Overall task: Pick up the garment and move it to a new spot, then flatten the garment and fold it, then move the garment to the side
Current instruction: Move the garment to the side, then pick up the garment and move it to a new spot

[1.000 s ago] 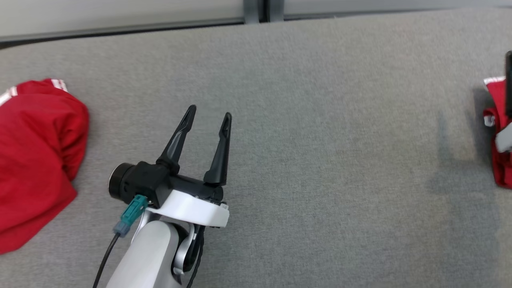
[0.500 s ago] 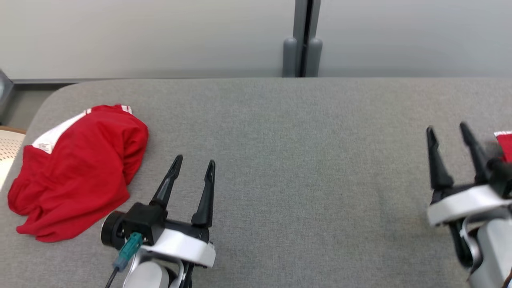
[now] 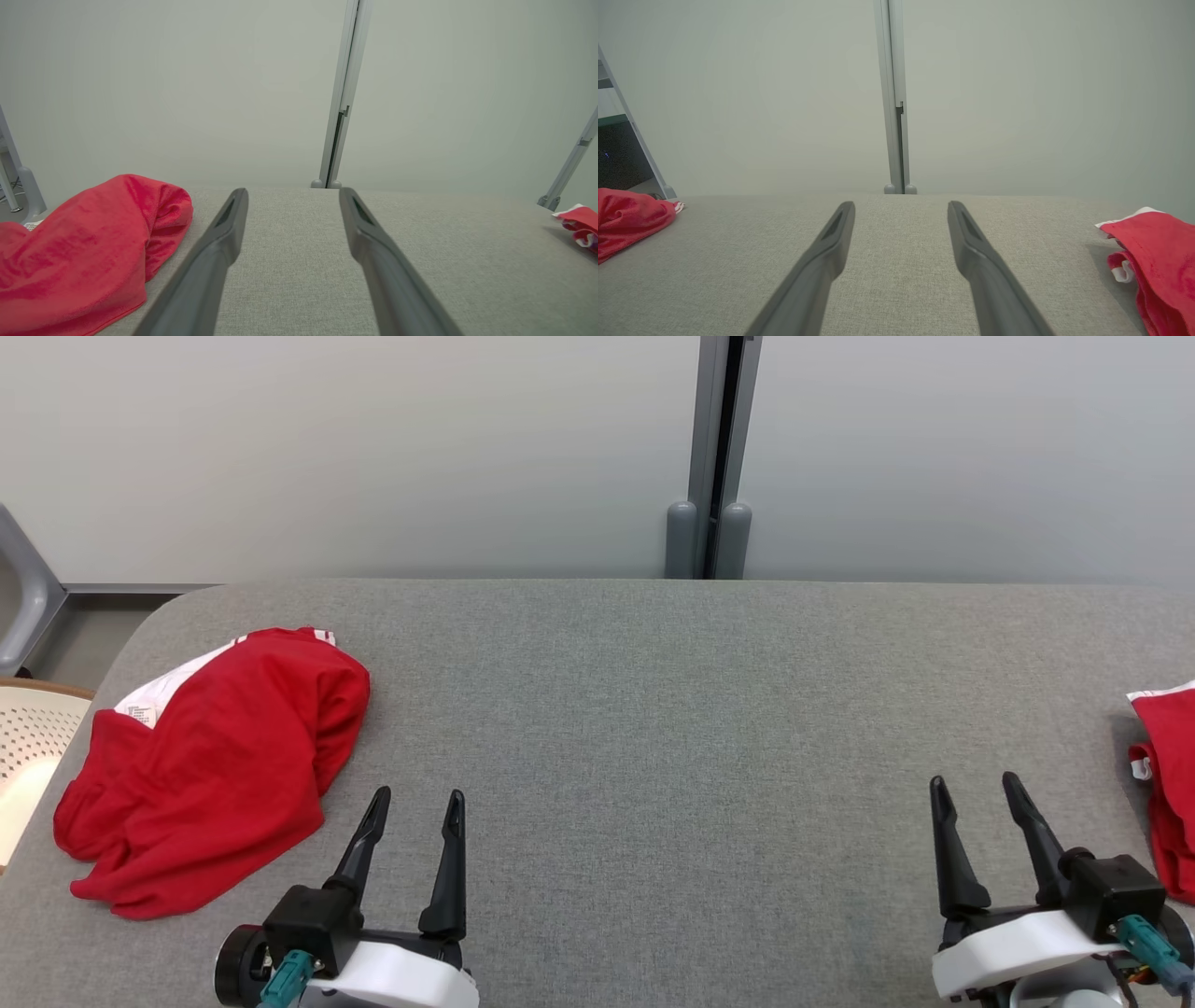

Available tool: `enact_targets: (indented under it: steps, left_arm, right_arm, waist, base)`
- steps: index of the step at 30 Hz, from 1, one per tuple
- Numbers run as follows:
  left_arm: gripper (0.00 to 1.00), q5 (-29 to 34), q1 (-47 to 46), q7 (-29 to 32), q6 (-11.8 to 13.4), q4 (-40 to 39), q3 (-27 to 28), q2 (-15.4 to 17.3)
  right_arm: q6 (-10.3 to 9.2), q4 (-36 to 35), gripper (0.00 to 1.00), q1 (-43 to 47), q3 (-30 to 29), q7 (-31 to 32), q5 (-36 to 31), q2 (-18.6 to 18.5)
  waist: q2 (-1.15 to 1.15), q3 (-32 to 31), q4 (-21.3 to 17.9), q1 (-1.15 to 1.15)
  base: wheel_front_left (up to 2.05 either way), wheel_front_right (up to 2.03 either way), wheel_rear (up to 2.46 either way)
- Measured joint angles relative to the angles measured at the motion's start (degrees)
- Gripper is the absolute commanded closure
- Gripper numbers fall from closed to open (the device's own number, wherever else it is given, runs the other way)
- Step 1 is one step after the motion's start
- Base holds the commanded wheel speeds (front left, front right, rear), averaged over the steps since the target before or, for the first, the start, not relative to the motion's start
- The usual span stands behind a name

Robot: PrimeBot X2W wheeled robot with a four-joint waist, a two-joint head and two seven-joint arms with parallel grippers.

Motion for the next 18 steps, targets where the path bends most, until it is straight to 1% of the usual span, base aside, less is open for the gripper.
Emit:
enact_targets:
  steps: [5,18]
  left_arm:
    - [0.0,-0.79,0.14,0.0,0.26,-0.05,0.12,-0.01]
    - [0.0,-1.14,0.13,0.0,0.18,0.09,0.02,0.0]
  right_arm:
    - [0.0,-0.16,0.0,0.26,0.18,0.0,-0.51,0.82]
    - [0.0,0.05,0.0,0.44,-0.64,0.0,-0.91,1.3]
  waist:
    - [0.0,0.25,-0.01,0.0]
    - [0.0,0.29,0.85,0.0]
  base:
    - [0.0,0.0,0.0]
    - [0.0,0.0,0.0]
